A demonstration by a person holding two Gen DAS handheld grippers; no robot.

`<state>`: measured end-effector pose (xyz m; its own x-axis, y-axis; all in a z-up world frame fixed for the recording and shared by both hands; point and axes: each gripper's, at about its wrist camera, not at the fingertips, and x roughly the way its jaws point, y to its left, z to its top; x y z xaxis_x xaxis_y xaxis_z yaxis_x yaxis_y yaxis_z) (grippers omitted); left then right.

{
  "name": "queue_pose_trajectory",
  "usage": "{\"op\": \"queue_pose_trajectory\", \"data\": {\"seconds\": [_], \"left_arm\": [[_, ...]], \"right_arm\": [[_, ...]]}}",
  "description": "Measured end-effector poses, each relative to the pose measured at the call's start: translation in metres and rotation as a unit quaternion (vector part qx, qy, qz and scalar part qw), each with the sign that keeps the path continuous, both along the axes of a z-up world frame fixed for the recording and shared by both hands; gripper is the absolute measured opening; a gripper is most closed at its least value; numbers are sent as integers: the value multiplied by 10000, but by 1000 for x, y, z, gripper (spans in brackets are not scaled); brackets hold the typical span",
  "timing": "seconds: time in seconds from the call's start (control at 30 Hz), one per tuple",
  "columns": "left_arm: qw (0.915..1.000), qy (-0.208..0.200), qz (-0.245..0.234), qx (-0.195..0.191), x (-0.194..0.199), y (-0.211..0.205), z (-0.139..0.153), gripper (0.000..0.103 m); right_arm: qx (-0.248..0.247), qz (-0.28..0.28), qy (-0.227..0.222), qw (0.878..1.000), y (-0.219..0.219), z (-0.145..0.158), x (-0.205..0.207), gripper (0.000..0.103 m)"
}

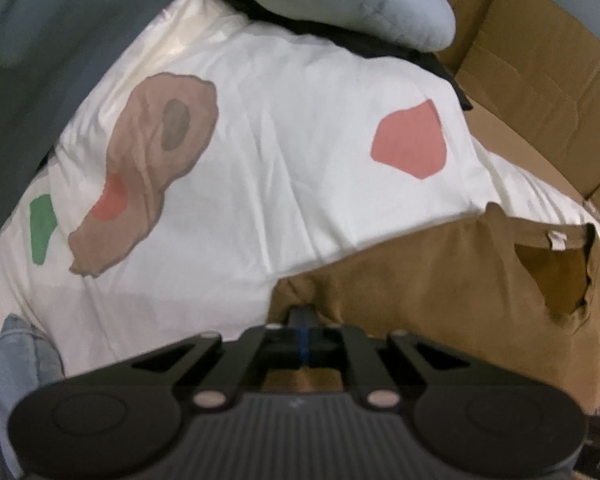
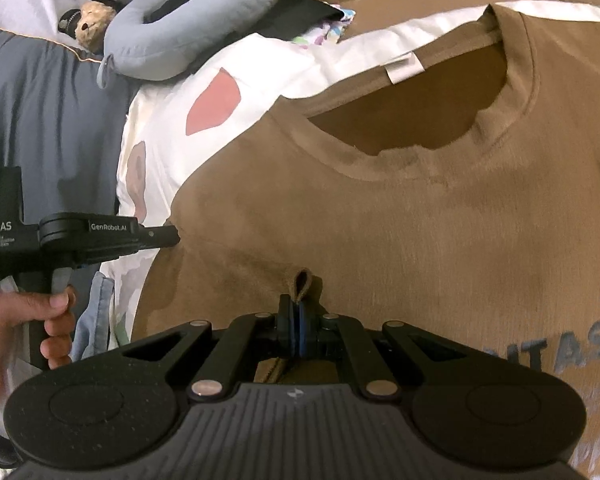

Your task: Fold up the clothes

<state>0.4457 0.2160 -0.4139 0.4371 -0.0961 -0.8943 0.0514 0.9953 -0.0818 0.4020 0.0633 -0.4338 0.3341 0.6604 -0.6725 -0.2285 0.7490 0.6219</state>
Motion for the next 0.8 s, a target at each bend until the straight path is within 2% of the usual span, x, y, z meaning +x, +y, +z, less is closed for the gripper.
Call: {"op": "queue_pose_trajectory", "data": {"seconds": [0.2,0.3,0.37,0.57,0.8], "left_arm": [[10000,-5,-12,-4,-1,1,5,3],[9996,-227,-84,-110,-11,4,17,3],[9988,-402,-184,-194,-22,5,27,16],[9969,-459,-570,-292,-46,4,41,15],[9969,-419,-622,-253,-67,5,28,13]], "right_arm": [[74,-99,-26,9999,-6,-2,3,4],[24,-163,-66,9998,-12,3,5,17],[-82,-32,-262,9996,-14,10,3,24],[-306,401,-806,9955,-12,31,-3,23],[-323,899,-892,9914,15,32,-17,24]]}}
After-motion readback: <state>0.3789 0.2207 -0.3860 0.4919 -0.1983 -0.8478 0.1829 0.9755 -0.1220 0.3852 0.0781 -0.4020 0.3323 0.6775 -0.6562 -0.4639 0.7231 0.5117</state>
